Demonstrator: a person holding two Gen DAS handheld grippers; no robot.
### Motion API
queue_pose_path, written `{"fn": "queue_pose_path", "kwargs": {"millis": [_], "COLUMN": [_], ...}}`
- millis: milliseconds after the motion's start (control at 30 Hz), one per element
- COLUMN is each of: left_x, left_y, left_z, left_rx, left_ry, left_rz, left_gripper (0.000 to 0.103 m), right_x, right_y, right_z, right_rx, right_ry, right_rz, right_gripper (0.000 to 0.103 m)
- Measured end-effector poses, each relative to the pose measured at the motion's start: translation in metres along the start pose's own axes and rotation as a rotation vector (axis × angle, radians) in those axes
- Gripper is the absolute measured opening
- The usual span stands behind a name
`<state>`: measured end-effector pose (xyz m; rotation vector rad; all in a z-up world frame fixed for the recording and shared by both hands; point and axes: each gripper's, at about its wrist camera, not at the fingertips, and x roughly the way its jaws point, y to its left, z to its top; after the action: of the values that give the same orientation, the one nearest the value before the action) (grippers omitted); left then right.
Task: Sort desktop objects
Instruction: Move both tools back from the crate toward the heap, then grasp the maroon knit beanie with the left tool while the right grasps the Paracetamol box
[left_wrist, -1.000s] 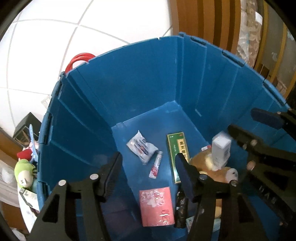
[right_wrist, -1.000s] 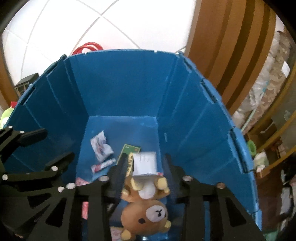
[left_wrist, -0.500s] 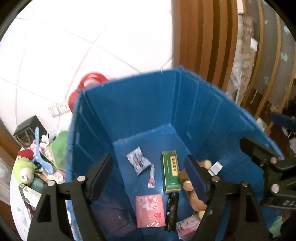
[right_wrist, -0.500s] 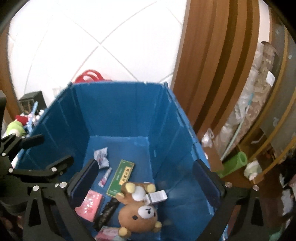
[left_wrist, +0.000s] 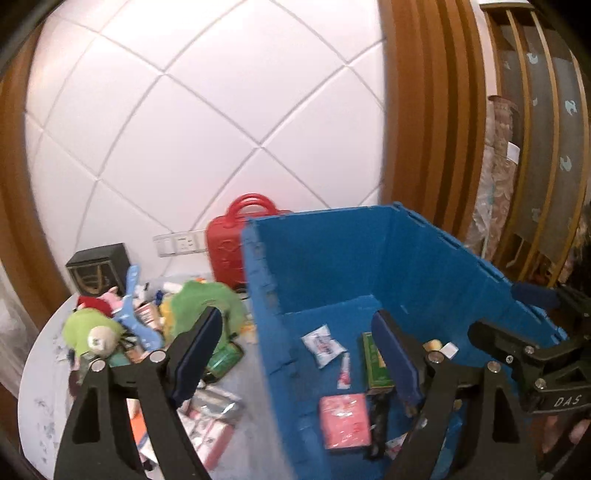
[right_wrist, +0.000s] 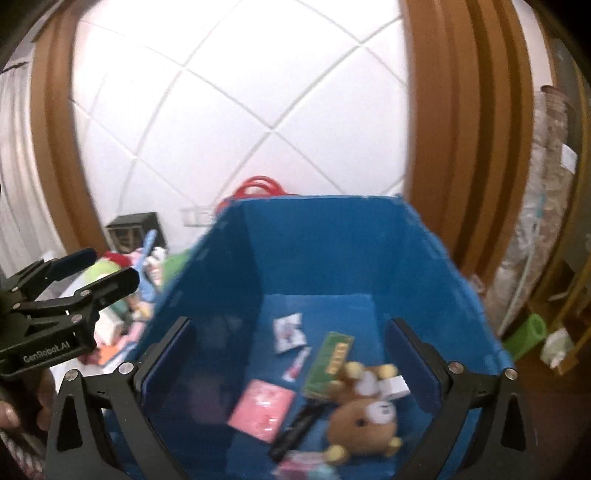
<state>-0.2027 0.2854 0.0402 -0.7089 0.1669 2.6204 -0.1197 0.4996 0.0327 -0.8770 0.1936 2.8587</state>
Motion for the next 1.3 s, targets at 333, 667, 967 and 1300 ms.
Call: {"fn": "queue_pose_path", "kwargs": {"millis": [333,667,967,1300], "left_x": [-0.014,0.007,0.045,0.082], "left_y": [0.171,0.341,0.361,0.372], "left_z": [-0.061,-0.148,-0.205,-0.226], "left_rx": [-0.059,-0.125,-0.200,-0.214], "left_ry": [0.054,0.273,0.380,0.442], "left_rz": [0.123,0.222,0.143,0.193], "left_gripper": [0.083,0.083,0.083,0.082], "right_x": [0.009,0.079,0.166,0.236], "right_y": [0.142,0.293,0.307,0.309], "right_z": [-0.012,-0.048,-0.113,-0.152], "right_rx": [-0.023,-0.012,0.098,0.134], "right_ry": [-0.029,0.105,0.358,0.504], "right_rz": [0.095,0.151,0.093,0.152], "right_gripper": [0.103,0.103,0.103,0.103]}}
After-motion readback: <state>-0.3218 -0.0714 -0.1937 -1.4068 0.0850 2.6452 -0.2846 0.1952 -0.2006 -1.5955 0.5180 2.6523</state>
